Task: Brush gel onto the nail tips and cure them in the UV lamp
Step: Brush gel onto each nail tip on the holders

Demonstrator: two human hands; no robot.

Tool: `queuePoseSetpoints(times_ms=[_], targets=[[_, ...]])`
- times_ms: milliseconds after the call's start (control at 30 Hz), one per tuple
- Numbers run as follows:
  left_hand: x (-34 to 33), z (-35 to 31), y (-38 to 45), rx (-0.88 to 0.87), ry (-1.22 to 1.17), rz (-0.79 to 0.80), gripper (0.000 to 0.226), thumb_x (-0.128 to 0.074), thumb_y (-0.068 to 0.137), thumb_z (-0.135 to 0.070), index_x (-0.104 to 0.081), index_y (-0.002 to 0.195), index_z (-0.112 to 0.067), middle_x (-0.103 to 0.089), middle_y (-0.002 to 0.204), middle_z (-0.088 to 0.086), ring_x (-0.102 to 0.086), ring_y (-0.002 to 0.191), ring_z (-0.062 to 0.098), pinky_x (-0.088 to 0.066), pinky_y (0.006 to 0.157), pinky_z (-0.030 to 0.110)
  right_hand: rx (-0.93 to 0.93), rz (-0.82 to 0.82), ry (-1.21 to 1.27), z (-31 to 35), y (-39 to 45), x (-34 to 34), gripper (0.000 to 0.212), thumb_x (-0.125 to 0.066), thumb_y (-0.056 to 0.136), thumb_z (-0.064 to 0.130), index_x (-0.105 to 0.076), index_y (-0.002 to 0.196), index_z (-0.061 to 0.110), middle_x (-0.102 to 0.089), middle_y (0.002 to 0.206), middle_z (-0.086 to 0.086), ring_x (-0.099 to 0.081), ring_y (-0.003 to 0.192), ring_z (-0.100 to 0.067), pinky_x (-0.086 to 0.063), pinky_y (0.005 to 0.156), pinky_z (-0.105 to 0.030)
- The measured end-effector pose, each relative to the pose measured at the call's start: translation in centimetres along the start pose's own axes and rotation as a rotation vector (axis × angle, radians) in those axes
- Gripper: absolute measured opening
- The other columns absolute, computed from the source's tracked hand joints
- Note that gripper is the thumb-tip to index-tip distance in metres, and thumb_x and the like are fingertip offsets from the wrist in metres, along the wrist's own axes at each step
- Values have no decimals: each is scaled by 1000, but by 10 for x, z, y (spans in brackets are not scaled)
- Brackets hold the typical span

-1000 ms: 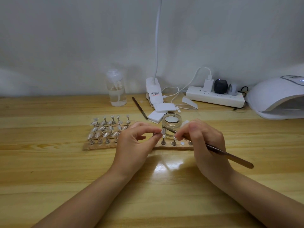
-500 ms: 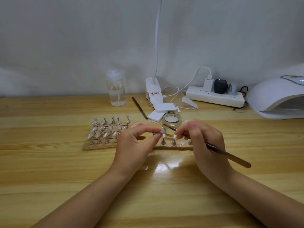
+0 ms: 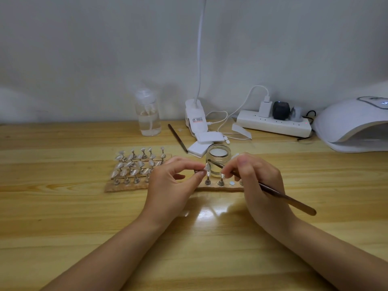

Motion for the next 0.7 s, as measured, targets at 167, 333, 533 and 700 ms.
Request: queuePoseSetpoints(times_ms=[167, 333, 533, 700], targets=[[0, -1, 0, 8, -2, 6, 24, -73, 73, -10, -71, 74, -34, -67, 81, -16, -65, 80, 17, -52, 76, 50, 30, 24, 85, 2, -2, -1, 39, -33, 90, 24, -60, 63, 15, -58, 62, 9, -55, 61, -2, -41, 60, -14], [0, -3, -1, 9, 3, 16, 21, -73, 73, -10, -71, 76, -31, -67, 81, -13, -65, 81, 15, -53, 76, 48, 36, -26, 90, 1, -1, 2, 37, -33, 89, 23, -58, 63, 18, -58, 59, 5, -54, 59, -2, -40, 61, -13], [0, -4, -1, 14, -9, 10, 21, -73, 74, -8, -71, 75, -29, -67, 82, -11, -65, 80, 18, -52, 77, 51, 3, 8, 22, -1, 0, -1, 36, -34, 90, 28, -61, 68, 20, -62, 65, 6, -58, 66, -1, -42, 65, -13], [0, -3, 0, 15, -1, 12, 21, -72, 74, -9, -70, 75, -30, -67, 82, -11, -65, 81, 17, -52, 76, 50, 32, 12, 140, 1, -2, -1, 39, -34, 90, 22, -61, 64, 17, -59, 60, 8, -57, 58, -2, -43, 58, -12]])
Point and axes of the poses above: each hand's wrist, its own y-axis towards the middle knuckle, its own x-axis out of the back of the hand, z = x × y, the point moved 3 cm from there along y, towards the middle knuckle
